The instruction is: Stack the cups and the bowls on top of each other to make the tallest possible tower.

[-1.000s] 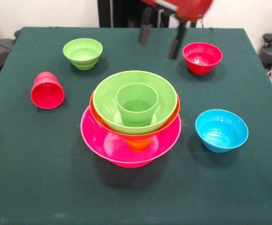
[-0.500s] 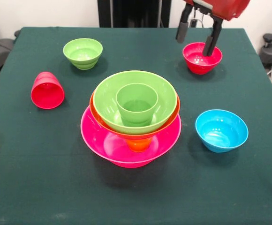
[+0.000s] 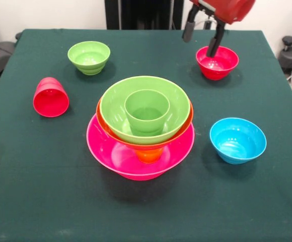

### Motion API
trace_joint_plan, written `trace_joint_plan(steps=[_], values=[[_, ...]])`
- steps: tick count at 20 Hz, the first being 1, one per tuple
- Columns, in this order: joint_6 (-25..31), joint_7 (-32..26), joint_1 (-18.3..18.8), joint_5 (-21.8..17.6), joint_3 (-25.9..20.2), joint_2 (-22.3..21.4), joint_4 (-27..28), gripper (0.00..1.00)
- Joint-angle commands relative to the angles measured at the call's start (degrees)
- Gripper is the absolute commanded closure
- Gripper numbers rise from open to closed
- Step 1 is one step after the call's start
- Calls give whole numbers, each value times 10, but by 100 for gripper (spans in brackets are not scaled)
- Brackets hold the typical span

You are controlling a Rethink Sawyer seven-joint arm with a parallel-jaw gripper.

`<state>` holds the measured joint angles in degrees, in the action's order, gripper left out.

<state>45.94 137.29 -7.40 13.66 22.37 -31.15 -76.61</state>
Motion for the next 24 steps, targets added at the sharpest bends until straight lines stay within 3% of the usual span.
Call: trace_joint_plan(steps=[1, 6, 14, 24], values=[[-56, 124, 18, 12, -18, 30, -108, 0], [-87, 144, 12, 30, -18, 35, -145, 0], [-128, 181, -45, 52, 2, 35, -196, 0], [-174, 221, -70, 95, 16, -13, -309, 0]])
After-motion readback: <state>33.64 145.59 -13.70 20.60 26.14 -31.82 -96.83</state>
